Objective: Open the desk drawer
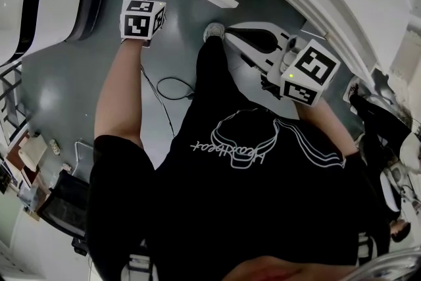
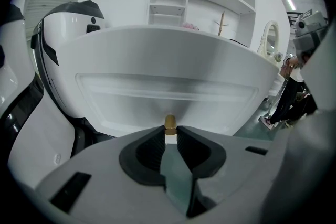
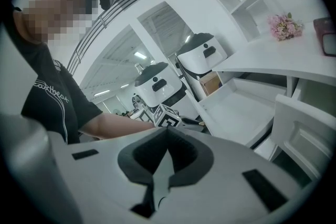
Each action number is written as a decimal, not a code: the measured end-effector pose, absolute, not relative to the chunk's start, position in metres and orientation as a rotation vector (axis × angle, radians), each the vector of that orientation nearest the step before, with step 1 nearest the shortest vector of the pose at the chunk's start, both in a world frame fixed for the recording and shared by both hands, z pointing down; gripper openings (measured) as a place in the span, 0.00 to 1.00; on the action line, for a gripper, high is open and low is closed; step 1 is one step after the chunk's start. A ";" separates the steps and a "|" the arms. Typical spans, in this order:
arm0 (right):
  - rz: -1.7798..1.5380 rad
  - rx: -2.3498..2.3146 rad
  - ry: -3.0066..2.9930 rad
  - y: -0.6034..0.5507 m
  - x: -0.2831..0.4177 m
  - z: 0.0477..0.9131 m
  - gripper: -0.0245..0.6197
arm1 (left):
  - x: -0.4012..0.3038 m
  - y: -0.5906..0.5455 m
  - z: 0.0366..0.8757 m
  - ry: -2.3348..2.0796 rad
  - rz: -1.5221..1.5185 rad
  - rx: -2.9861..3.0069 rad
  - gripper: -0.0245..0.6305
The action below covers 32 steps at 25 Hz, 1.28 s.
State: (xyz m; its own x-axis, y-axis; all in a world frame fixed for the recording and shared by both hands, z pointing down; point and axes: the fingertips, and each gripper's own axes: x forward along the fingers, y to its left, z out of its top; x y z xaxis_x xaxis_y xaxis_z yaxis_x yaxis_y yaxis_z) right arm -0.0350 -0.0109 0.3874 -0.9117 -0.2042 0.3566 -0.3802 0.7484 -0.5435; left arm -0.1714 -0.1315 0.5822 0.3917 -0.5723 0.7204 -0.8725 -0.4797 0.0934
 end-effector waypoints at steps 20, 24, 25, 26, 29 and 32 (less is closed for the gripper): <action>0.874 0.483 -2.701 0.006 -0.022 0.370 0.05 | -0.173 -0.119 0.556 -1.366 0.731 2.127 0.19; 0.855 0.533 -2.734 0.011 -0.005 0.349 0.05 | -0.155 -0.093 0.500 -1.362 0.605 2.185 0.19; 0.852 0.543 -2.746 0.013 -0.002 0.341 0.05 | -0.150 -0.083 0.481 -1.354 0.570 2.198 0.19; 0.848 0.551 -2.761 0.016 0.002 0.333 0.05 | -0.143 -0.074 0.462 -1.343 0.529 2.213 0.19; 0.807 0.562 -2.810 0.025 0.011 0.307 0.05 | -0.120 -0.042 0.402 -1.293 0.399 2.262 0.19; 0.756 0.559 -2.862 0.042 0.019 0.277 0.05 | -0.096 -0.004 0.341 -1.227 0.253 2.319 0.19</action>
State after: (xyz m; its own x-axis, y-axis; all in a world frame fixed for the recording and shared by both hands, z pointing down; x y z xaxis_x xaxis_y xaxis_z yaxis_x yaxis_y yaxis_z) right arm 0.0187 0.0424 0.2766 -0.9230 -0.3191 0.2150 -0.3837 0.8058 -0.4510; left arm -0.0959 -0.0040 0.3407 0.5763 -0.7214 0.3839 -0.8145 -0.4687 0.3419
